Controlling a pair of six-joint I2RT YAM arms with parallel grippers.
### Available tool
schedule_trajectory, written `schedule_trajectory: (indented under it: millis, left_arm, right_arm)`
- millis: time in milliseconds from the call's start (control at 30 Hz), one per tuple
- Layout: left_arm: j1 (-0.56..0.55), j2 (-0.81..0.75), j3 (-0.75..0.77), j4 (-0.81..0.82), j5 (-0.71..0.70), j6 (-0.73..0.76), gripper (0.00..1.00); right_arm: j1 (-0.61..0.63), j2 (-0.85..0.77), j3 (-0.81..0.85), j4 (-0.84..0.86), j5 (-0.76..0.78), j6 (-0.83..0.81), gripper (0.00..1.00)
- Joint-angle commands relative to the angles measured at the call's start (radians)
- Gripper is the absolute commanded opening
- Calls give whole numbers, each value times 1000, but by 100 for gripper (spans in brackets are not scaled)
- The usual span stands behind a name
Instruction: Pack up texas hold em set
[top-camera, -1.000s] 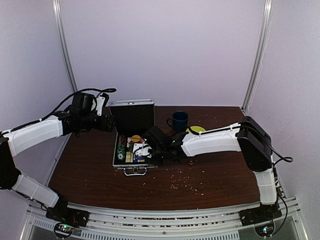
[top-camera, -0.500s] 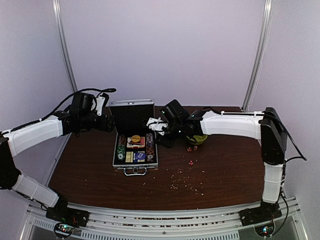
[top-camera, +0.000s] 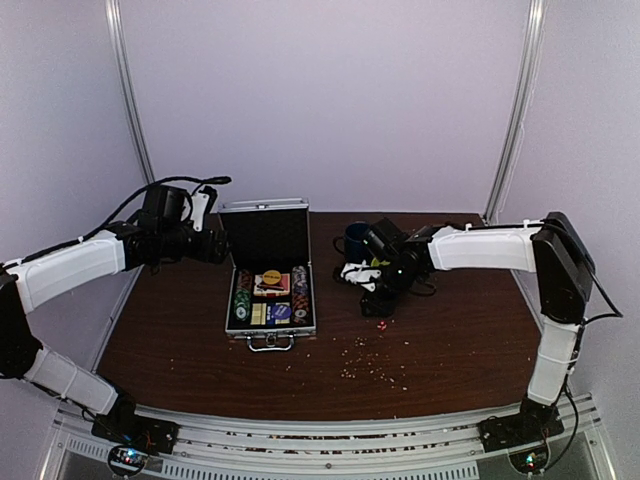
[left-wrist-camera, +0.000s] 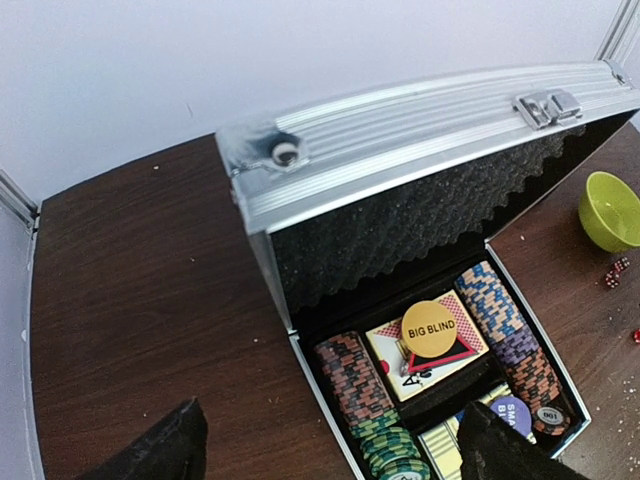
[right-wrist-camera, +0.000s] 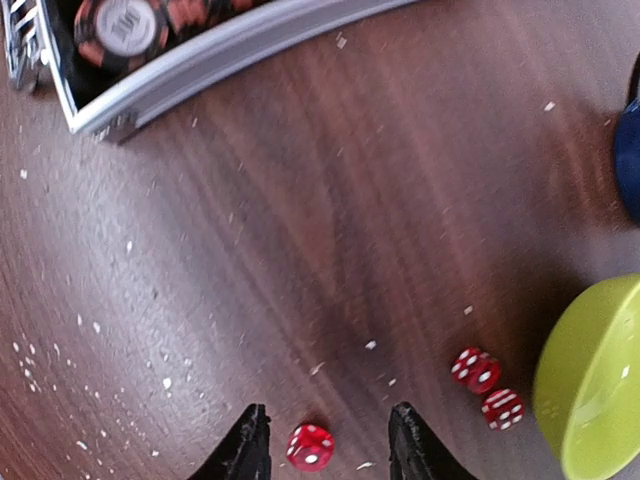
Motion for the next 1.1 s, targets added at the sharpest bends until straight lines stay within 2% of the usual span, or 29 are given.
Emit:
schedule_trajectory:
  millis: [0, 133, 567, 833, 1067]
  left_arm:
    - [11, 16, 2, 28, 12, -2, 89]
    - [11, 20, 1, 28, 16, -1, 89]
    - [12, 30, 8, 23, 26, -1, 89]
    - [15, 31, 7, 20, 29, 0, 89]
    - [14, 30, 7, 20, 33, 0, 89]
  right_arm:
    - [-2, -24, -22, -54, -3, 5, 44]
    - [-4, -7, -23, -56, 33, 22, 47]
    - [-42, 39, -14, -129, 18, 55, 44]
    - [-70, 85, 12, -150, -45, 76, 35]
    - [-83, 103, 29, -160, -76, 80, 20]
